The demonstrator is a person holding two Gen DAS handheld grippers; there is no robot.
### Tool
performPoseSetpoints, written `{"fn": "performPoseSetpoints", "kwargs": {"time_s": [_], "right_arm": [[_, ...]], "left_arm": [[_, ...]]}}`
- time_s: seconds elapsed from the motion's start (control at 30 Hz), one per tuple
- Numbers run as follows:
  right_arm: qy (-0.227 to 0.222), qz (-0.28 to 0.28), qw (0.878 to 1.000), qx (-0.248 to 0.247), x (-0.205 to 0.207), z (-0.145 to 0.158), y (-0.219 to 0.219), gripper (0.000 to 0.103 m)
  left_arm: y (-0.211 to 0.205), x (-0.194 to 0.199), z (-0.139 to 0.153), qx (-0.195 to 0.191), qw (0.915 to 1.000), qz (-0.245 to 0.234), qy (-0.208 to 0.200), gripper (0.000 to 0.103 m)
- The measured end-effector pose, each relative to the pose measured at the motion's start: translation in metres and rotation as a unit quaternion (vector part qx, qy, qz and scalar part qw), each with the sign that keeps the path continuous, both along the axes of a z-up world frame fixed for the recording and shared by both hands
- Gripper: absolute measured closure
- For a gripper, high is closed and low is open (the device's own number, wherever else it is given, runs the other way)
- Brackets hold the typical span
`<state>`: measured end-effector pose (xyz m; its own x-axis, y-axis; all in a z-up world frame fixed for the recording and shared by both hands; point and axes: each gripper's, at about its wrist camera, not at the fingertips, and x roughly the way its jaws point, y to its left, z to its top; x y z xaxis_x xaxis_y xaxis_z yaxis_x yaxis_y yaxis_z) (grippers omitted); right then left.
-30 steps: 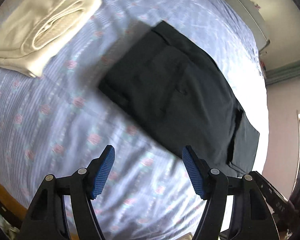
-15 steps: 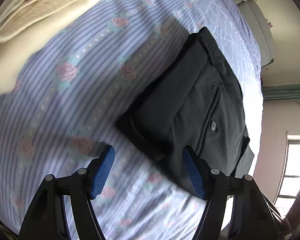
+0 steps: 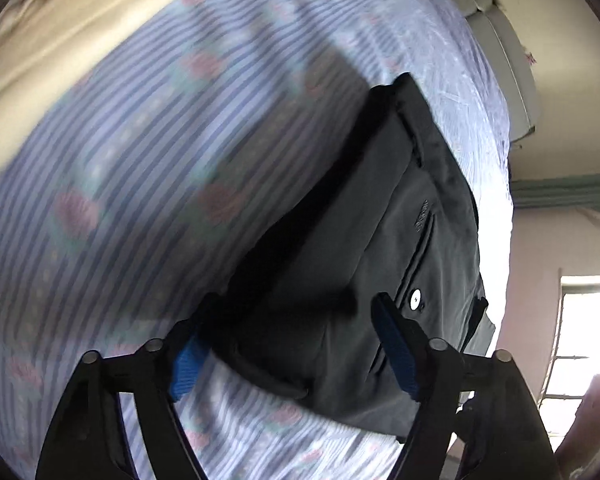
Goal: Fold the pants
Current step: 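Grasp the folded black trousers' edge with the left tool and lift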
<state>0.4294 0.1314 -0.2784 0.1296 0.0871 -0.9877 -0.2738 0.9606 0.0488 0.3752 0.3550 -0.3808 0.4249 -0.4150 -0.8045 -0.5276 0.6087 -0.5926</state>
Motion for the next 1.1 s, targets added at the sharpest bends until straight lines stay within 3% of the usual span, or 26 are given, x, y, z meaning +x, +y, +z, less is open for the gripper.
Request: {"fn": "performPoseSetpoints", "kwargs": {"time_s": [0.07,0.27,0.37,0.4,0.43,0.5,0.57,0.7,0.8,0.87,0.97,1.0,1.1], "right_arm": [[0.001,-0.007,1.000,0.004,0.001,0.001,-0.003,0.046],[-0.004,-0.012,1.000,0.007,0.005,0.003,-0.007,0.046],[-0.005,-0.009,1.000,0.005,0.006,0.004,-0.009,0.046],[-0.003,-0.011,1.000,0.007,0.006,0.005,-0.010,0.046],[-0.003,-0.013,1.000,0.008,0.006,0.005,-0.011,0.046],[-0.003,-0.017,1.000,0.013,0.006,0.007,-0.014,0.046],[-0.003,-0.020,1.000,0.019,0.006,0.008,-0.016,0.046],[-0.004,-0.018,0.999,0.026,0.003,0.009,-0.017,0.046],[-0.001,-0.014,1.000,0.028,0.000,0.007,-0.017,0.046],[-0.002,-0.012,1.000,0.028,-0.001,0.007,-0.018,0.046],[-0.004,-0.020,0.999,0.030,-0.002,0.008,-0.026,0.046],[-0.004,-0.025,0.999,0.035,-0.002,0.010,-0.032,0.046],[-0.008,-0.038,0.998,0.047,-0.004,0.016,-0.051,0.046]], "left_arm": [[0.002,0.007,0.003,0.008,0.9999,0.000,-0.007,0.045],[0.007,0.013,-0.015,-0.024,0.9986,0.047,0.001,0.041],[0.001,0.012,-0.014,-0.017,0.9992,0.035,-0.009,0.042],[-0.001,0.011,-0.014,-0.023,0.9992,0.030,-0.013,0.046],[-0.001,0.008,-0.015,-0.044,0.9985,0.026,-0.019,0.050],[0.000,-0.001,-0.020,-0.124,0.9912,0.019,-0.041,0.064],[0.001,-0.009,-0.023,-0.163,0.9849,0.009,-0.058,0.071],[-0.004,-0.005,-0.027,-0.198,0.9785,0.000,-0.059,0.072],[-0.010,0.014,-0.026,-0.179,0.9829,0.001,-0.046,0.072],[-0.017,0.028,-0.023,-0.143,0.9894,-0.009,-0.022,0.073],[-0.034,0.040,0.006,-0.054,0.9971,-0.046,-0.028,0.082],[-0.044,0.043,0.026,-0.010,0.9967,-0.069,-0.041,0.083],[-0.067,0.051,0.070,0.067,0.9903,-0.105,-0.061,0.084]]}}
